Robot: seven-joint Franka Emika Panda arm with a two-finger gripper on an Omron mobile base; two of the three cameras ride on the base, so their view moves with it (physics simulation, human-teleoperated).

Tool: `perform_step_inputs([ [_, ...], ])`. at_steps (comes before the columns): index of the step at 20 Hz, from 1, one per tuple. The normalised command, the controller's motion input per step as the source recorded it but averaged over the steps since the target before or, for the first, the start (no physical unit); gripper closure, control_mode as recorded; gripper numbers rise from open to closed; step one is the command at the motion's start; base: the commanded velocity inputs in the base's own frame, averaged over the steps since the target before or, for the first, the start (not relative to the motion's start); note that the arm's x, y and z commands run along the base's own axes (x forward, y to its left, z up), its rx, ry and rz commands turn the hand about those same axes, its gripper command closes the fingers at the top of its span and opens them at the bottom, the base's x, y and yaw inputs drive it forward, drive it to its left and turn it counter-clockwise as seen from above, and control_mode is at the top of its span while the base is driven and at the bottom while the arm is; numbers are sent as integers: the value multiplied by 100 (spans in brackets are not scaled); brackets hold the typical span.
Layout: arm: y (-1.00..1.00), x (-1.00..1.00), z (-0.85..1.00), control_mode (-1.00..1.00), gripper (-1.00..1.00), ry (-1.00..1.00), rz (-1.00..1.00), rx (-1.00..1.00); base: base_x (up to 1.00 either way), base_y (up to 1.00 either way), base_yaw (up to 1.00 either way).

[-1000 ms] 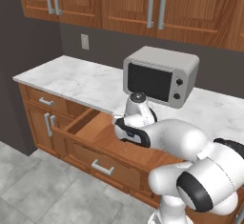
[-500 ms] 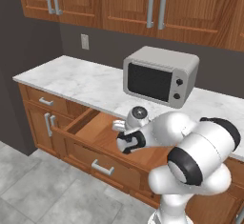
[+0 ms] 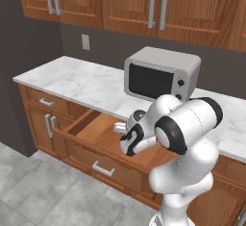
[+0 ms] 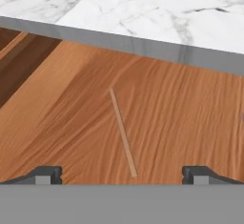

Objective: Take a straw from the drawer in front and place it inside the glass cup on the dining counter.

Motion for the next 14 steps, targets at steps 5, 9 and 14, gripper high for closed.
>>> perform_step_inputs([
  [5, 1, 19, -17, -100, -100, 2, 0, 0, 0, 0, 0],
  [9, 0, 19, -19, -100, -100, 6, 0, 0, 0, 0, 0],
  [14, 0, 18, -21, -100, -100, 8, 0, 0, 0, 0, 0],
])
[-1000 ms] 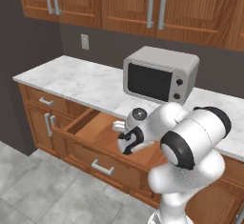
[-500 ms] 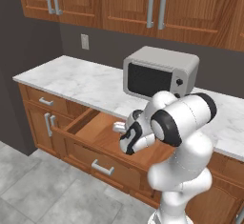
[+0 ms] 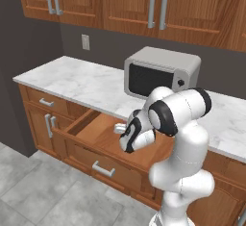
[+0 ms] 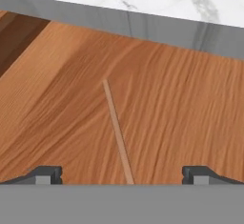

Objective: Take a straw from the drawer in front and place it inside the glass cup on the dining counter.

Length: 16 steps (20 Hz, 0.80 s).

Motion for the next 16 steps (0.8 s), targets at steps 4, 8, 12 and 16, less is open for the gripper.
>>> perform_step_inputs([
  [4, 3, 9, -29, -100, -100, 7, 0, 0, 0, 0, 0],
  [8, 12, 4, -35, -100, -100, 5, 0, 0, 0, 0, 0],
  [12, 19, 0, -41, -100, -100, 4, 0, 0, 0, 0, 0],
  [16, 21, 0, -39, -100, -100, 1, 0, 0, 0, 0, 0],
])
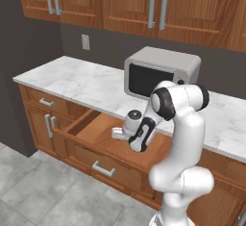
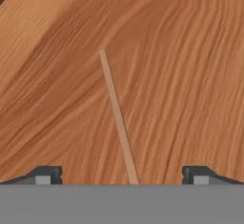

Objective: Take a straw from the drawer in front and place it inside the glass cup on the dining counter.

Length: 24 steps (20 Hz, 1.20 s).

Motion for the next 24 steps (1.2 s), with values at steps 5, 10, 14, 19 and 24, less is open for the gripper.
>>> perform_step_inputs([
  [5, 12, 3, -39, -100, -100, 0, 0, 0, 0, 0, 0],
  [10, 0, 17, -33, -100, -100, 0, 0, 0, 0, 0, 0],
  [14, 0, 27, -27, -100, -100, 0, 0, 0, 0, 0, 0],
  [19, 0, 28, -31, -100, -100, 0, 0, 0, 0, 0, 0],
  [24, 9, 26, -40, -100, 100, 3, 0, 0, 0, 0, 0],
])
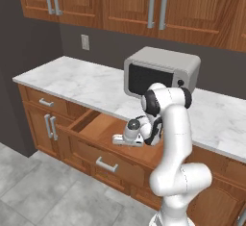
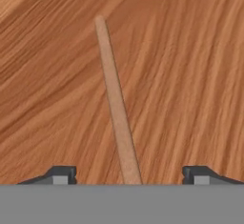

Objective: Take a straw from the drawer in front and place it inside the glass cup on the dining counter.

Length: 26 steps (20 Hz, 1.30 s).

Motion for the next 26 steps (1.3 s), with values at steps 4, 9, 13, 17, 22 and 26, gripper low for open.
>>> perform_step_inputs([
  [4, 2, 4, -43, -100, 100, 5, 0, 0, 0, 0, 0],
  [9, 5, -15, -27, -100, 100, 6, 0, 0, 0, 0, 0],
  [13, 10, -30, 0, -100, 100, 6, 0, 1, 0, 0, 0],
  [17, 3, -12, 38, -100, 100, 3, 0, 8, 0, 0, 0],
  [22, 12, -4, 96, -100, 100, 1, 1, 12, 0, 0, 0],
  [26, 35, -37, 68, -100, 100, 9, 1, 5, 0, 0, 0],
])
